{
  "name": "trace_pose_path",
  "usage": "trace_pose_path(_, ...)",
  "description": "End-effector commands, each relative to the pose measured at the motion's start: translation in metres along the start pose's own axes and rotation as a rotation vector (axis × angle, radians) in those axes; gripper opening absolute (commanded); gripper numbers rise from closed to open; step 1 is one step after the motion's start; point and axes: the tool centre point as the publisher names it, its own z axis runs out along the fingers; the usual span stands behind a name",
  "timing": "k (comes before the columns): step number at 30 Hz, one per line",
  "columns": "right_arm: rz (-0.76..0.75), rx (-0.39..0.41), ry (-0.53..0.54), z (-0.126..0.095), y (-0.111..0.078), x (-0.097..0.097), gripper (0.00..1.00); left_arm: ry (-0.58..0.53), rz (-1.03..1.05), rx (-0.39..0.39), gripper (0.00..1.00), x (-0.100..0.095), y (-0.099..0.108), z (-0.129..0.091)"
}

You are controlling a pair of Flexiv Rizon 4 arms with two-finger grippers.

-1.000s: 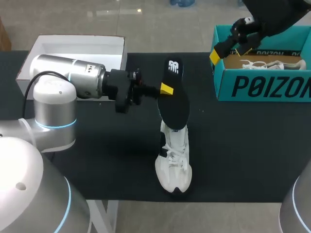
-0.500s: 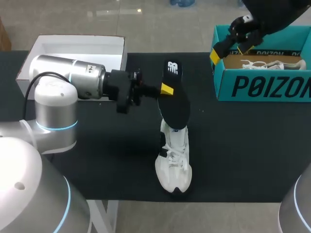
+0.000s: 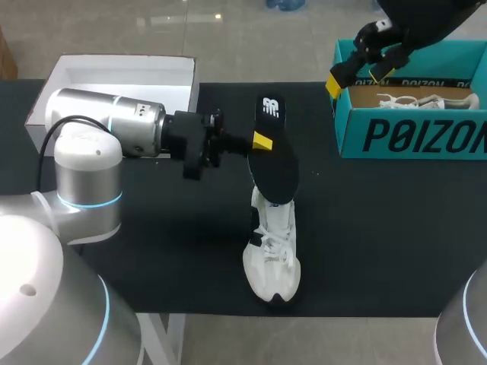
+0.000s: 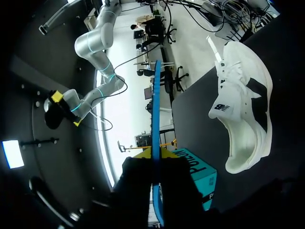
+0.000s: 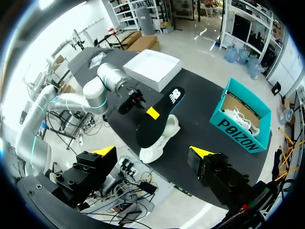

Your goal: Take the shoe out of the shoebox, open the shoe tongue, remove and reinsert the insole, then place the shoe into the shoebox

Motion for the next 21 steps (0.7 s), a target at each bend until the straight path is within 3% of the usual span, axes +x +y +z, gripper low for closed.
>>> trace_pose_path(1, 0.002, 0.003, 0.0, 0.001, 0.002, 0.0, 1.0, 0.014, -0.031, 0.004, 0.0, 0.0, 0.002, 0.001)
trace_pose_path(3, 0.002, 0.003, 0.0, 0.001, 0.002, 0.0, 1.0, 0.037, -0.206, 0.042, 0.0, -0.001, 0.006, 0.001)
trace_pose_path(9, 0.002, 0.003, 0.0, 0.001, 0.002, 0.0, 1.0, 0.114, -0.433, 0.114, 0.0, -0.007, -0.001, 0.001)
trace_pose_path(15, 0.002, 0.003, 0.0, 0.001, 0.002, 0.0, 1.0, 0.049, -0.75, 0.25, 0.0, -0.016, -0.006, -0.003)
trace_pose_path(18, 0.002, 0.003, 0.0, 0.001, 0.002, 0.0, 1.0, 0.008, -0.904, 0.284, 0.0, -0.015, -0.005, -0.005)
trace_pose_path(21, 0.002, 0.003, 0.0, 0.001, 0.002, 0.0, 1.0, -0.012, -1.099, 0.266, 0.0, -0.011, -0.002, -0.004)
